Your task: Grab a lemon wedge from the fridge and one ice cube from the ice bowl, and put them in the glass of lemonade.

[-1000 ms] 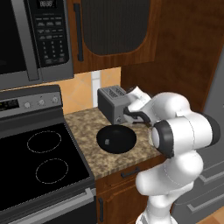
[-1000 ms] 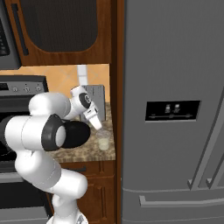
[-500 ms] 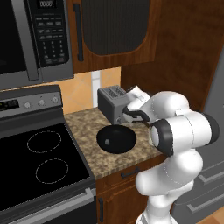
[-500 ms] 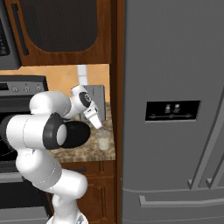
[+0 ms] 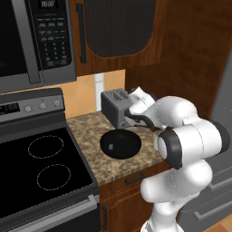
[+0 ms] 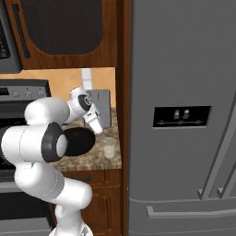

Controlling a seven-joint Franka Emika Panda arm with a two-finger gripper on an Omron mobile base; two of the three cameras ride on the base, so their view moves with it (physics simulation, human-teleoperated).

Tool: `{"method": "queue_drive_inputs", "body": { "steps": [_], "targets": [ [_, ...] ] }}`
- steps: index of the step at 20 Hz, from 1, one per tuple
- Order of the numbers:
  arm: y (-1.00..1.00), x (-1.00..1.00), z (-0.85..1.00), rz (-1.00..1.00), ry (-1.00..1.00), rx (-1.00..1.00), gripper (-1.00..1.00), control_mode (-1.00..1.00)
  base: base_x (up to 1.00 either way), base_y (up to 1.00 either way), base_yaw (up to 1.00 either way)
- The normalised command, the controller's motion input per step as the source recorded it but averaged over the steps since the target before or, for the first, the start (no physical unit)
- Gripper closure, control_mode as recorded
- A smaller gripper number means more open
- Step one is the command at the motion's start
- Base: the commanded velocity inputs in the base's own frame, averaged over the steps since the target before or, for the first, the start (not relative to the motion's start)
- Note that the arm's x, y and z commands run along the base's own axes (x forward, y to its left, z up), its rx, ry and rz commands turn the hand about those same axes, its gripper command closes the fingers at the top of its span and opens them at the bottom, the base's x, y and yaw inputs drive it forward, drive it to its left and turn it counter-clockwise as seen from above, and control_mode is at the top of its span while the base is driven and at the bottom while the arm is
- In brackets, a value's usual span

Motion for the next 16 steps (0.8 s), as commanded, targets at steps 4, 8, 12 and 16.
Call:
{"method": "queue_drive_inputs", "body": {
  "steps": [4,8,12,16],
  "targets": [
    [0.24,-0.96,0.12,0.0,-0.16,-0.01,-1.0,-1.0,0.0,0.0,0.0],
    [0.03,-0.96,0.41,0.11,-0.16,0.05,-1.0,-1.0,0.0,0.0,0.0],
    [0.04,-0.76,0.31,0.49,0.0,0.2,-1.0,-1.0,0.0,0.0,0.0],
    [0.41,-0.48,0.05,0.68,0.02,0.12,-1.0,-1.0,0.0,0.0,0.0]
  ]
}}
